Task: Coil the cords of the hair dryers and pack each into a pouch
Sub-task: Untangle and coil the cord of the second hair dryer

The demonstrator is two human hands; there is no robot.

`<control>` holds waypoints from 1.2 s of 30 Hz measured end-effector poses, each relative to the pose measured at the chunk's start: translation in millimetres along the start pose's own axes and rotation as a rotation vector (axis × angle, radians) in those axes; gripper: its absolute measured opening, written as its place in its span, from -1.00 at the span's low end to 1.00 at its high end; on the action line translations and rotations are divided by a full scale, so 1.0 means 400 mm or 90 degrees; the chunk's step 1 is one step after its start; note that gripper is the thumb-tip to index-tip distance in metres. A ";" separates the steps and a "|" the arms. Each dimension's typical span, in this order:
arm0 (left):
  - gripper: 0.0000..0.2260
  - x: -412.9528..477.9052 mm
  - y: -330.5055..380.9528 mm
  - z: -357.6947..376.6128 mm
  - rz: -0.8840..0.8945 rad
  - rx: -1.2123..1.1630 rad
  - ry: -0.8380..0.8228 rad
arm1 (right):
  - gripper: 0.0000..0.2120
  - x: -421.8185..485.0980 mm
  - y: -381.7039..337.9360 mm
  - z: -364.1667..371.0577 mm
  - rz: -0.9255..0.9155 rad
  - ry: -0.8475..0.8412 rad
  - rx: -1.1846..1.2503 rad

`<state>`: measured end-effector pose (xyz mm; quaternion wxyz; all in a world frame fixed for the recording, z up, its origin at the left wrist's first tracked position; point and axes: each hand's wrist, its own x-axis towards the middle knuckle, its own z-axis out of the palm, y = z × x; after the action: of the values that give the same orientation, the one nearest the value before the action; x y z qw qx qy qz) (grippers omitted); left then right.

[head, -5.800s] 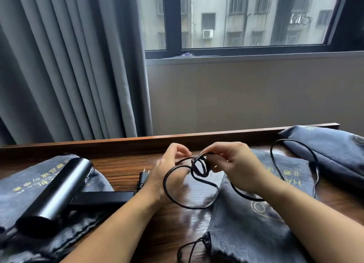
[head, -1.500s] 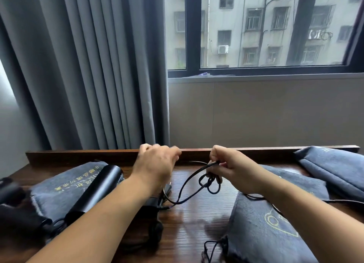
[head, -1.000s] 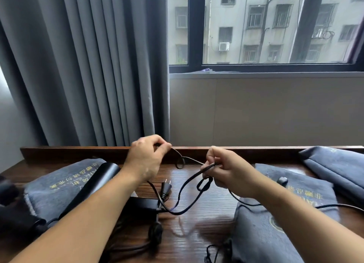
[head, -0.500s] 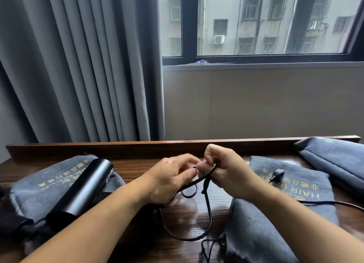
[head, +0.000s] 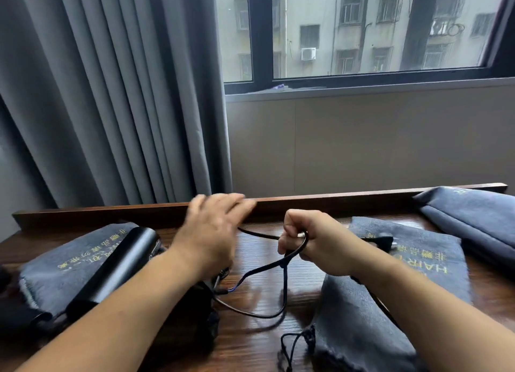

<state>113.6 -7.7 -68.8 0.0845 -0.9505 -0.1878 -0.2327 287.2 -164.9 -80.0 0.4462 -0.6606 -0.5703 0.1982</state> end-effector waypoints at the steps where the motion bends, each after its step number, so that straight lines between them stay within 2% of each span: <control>1: -0.39 0.002 0.022 0.005 0.085 -0.061 -0.014 | -0.65 -0.001 0.002 0.004 -0.008 0.007 0.000; 2: -0.43 0.005 0.049 0.004 0.127 -0.134 -0.063 | -0.65 -0.003 0.003 0.005 -0.015 0.014 0.001; 4: -0.61 0.010 0.083 0.008 0.123 -0.275 -0.145 | -0.65 -0.007 0.000 0.002 -0.023 0.023 0.010; 7: -0.70 0.019 0.059 0.014 0.070 -0.355 -0.013 | -0.61 -0.011 0.000 -0.017 0.004 0.015 0.066; 9: -0.83 0.023 0.009 -0.005 -0.062 -0.396 0.072 | -0.61 -0.010 0.003 -0.029 0.026 0.005 0.083; 11: -0.84 0.025 -0.040 -0.031 -0.205 -0.343 0.097 | -0.65 -0.006 0.003 -0.031 0.034 -0.005 0.065; 13: -0.76 0.027 -0.067 -0.037 -0.289 -0.192 0.039 | -0.67 -0.004 0.006 -0.026 0.037 -0.018 0.031; 14: -0.72 0.028 -0.067 -0.032 -0.294 -0.093 -0.010 | -0.67 -0.005 0.006 -0.023 0.035 -0.020 0.009; 15: -0.70 0.027 -0.060 -0.020 -0.276 0.001 -0.047 | -0.67 -0.005 0.008 -0.021 0.028 -0.018 -0.015; 17: -0.70 0.013 -0.016 0.005 -0.145 0.094 -0.047 | -0.66 -0.008 0.009 -0.021 0.015 -0.012 -0.044; 20: -0.51 0.006 0.058 0.033 0.131 0.043 0.049 | -0.67 -0.012 0.011 -0.020 0.003 -0.008 -0.050; 21: -0.54 0.008 0.079 0.040 0.199 0.004 0.024 | -0.67 -0.013 0.012 -0.019 0.001 -0.007 -0.055; 23: -0.63 0.019 0.093 0.034 0.218 -0.132 -0.067 | -0.67 -0.017 0.011 -0.019 0.004 -0.008 -0.051; 25: -0.62 0.024 0.074 0.032 0.159 -0.207 -0.078 | -0.65 -0.020 0.011 -0.027 0.021 -0.004 0.000; 27: -0.57 0.028 0.040 0.020 0.067 -0.257 -0.031 | -0.63 -0.020 0.012 -0.037 0.028 0.000 0.038; 29: -0.60 0.033 -0.005 -0.004 -0.072 -0.270 0.043 | -0.62 -0.019 0.017 -0.040 0.030 0.000 0.039; 31: -0.68 0.037 -0.050 -0.025 -0.204 -0.176 0.097 | -0.61 -0.017 0.020 -0.039 0.025 -0.004 0.016; 33: -0.67 0.033 -0.088 -0.039 -0.310 -0.069 0.106 | -0.62 -0.013 0.022 -0.037 0.009 -0.007 -0.011; 34: -0.67 0.029 -0.096 -0.043 -0.346 0.004 0.068 | -0.62 -0.011 0.023 -0.035 -0.003 -0.006 -0.018; 36: -0.73 0.023 -0.080 -0.040 -0.347 0.162 -0.045 | -0.59 -0.003 0.029 -0.035 -0.019 0.010 -0.024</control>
<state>101.9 20.7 -48.2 0.1309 -0.8542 -0.4667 -0.1882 304.3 -170.6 -82.5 0.4408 -0.6620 -0.5802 0.1757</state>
